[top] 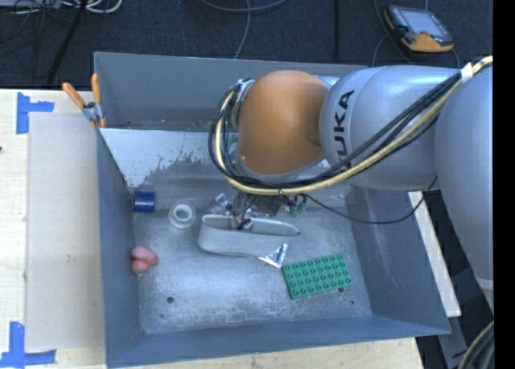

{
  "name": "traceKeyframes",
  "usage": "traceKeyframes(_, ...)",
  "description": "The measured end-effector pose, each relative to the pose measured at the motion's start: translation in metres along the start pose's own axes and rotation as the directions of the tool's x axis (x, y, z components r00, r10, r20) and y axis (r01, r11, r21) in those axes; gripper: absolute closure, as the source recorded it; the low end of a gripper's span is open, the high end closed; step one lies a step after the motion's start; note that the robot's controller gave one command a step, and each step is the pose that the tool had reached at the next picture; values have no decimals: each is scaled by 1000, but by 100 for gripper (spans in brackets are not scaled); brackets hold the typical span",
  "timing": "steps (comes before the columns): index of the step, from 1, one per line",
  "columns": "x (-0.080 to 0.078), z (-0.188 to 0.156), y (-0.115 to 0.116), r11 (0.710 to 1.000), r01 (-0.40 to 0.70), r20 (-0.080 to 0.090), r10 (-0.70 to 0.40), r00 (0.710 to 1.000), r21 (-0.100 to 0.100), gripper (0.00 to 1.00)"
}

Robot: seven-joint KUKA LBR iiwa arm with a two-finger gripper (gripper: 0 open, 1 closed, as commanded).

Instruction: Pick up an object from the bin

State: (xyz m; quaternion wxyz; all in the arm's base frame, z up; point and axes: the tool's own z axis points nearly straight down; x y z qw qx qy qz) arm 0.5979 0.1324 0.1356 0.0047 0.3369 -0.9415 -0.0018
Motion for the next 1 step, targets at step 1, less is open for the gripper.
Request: traceKeyframes(1, 9, -76, 11, 1000, -8, 15, 8, 1000, 9, 100)
